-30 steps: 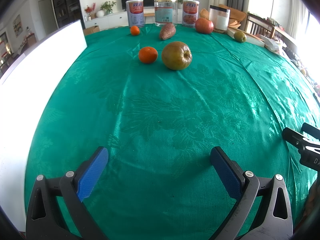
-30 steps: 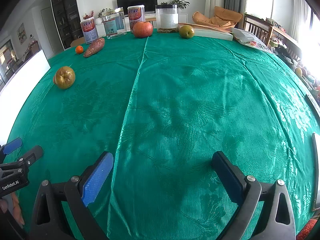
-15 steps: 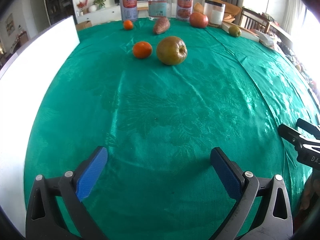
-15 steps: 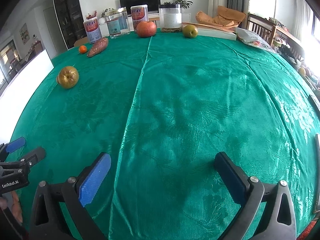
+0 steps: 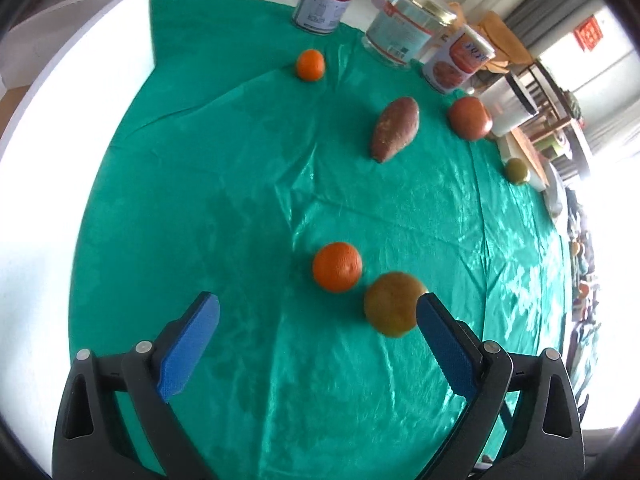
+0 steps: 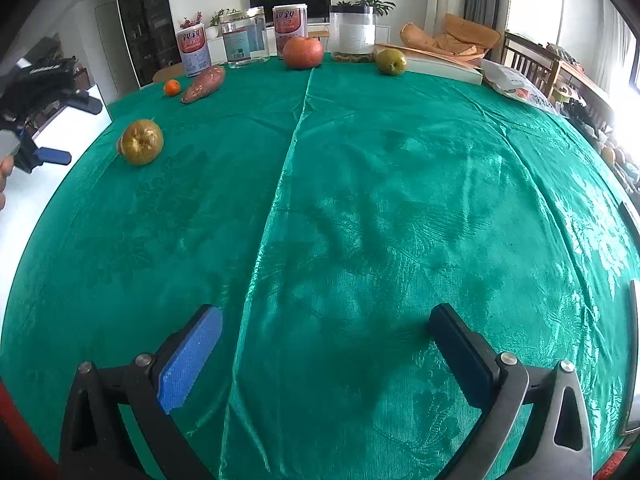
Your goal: Organize fruits
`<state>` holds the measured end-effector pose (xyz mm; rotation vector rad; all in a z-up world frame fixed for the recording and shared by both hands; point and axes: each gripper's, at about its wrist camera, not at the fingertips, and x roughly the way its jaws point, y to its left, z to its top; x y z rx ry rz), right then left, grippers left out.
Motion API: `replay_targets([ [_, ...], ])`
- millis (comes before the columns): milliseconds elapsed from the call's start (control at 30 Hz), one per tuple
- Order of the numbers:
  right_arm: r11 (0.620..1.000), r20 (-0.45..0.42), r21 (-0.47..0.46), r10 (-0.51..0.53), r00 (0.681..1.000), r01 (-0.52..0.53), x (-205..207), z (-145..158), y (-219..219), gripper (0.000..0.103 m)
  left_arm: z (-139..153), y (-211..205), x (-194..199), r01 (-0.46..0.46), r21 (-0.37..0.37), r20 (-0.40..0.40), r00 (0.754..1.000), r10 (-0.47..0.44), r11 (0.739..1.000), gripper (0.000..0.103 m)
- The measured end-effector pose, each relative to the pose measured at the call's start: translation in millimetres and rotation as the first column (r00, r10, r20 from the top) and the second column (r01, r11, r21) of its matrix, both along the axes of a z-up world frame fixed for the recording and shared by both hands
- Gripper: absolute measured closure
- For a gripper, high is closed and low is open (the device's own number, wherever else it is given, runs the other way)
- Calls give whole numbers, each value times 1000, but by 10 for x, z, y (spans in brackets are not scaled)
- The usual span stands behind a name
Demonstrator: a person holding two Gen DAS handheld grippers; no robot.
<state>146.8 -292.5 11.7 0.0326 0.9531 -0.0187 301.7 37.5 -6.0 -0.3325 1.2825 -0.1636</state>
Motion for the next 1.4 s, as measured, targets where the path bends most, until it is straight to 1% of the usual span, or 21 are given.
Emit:
replay_targets([
  [33,1000,0,-1,1,1000,-1,2,-1,1,0,-48,-71,77,13,17,-23,1000,-13,1000,19],
  [100,1000,0,-1,3,1000,-3,2,0,4,0,-146,-143,172,13,35,-66,998,-11,999,29],
  [167,1000,-1,-1,4,1000,-4,2,1,4,0,-249,-166,242,-10,33,-99,995,13,999,29],
  [267,1000,0,0,3,1000,-3,3,1,5,0,-324,-198,279,-21,28,-106,994,24,999,32],
  [300,1000,0,0,3,1000,-3,3,1,6,0,-346,-215,279,-14,31,-111,994,18,999,44],
  [333,1000,0,-1,3,1000,-3,3,1,6,0,-373,-227,268,-4,25,-119,993,7,1000,61],
  [367,1000,-1,-2,3,1000,-3,3,1,6,0,-358,-221,266,-4,38,-107,994,8,999,63],
  [400,1000,-1,-3,4,1000,-4,3,1,7,0,-341,-208,241,-1,33,-92,996,4,999,70],
  [533,1000,-5,10,6,1000,-6,10,14,4,0,-209,-100,58,22,84,-39,999,-19,996,71],
  [567,999,-23,42,11,1000,-10,41,40,12,0,-181,-67,-4,34,95,-28,999,-31,995,71],
  [633,983,-41,164,87,995,-79,202,148,111,0,-132,10,-185,61,114,-16,998,-60,992,71],
  [700,957,-58,242,181,982,-162,533,313,349,0,-127,120,-334,75,120,-19,997,-73,990,71],
  [767,924,-84,316,254,963,-216,945,423,596,0,-137,232,-455,70,103,-23,997,-68,992,71],
  [867,920,-89,303,286,954,-248,1599,552,973,2,-135,362,-674,54,73,-16,998,-53,996,71],
  [967,917,-178,307,320,931,-256,2113,444,1289,14,-156,460,-909,43,48,-11,999,-43,998,71],
  [1033,928,-265,274,326,907,-254,2283,296,1435,32,-179,502,-1066,47,35,-11,999,-46,998,71],
  [1067,929,-315,266,335,888,-256,2318,212,1484,36,-188,507,-1134,51,34,-9,999,-51,998,71],
  [1100,925,-343,276,350,872,-263,2308,160,1505,52,-198,509,-1192,57,36,-6,998,-57,998,71],
  [1200,922,-335,244,371,866,-301,2133,192,1473,54,-220,519,-1355,75,43,10,997,-75,996,71],
  [1333,907,-311,232,412,857,-351,1696,171,1254,54,-271,517,-1493,84,23,22,996,-84,996,70],
  [1400,891,-266,236,443,856,-388,1486,168,1149,54,-285,495,-1544,90,22,32,995,-91,996,70],
])
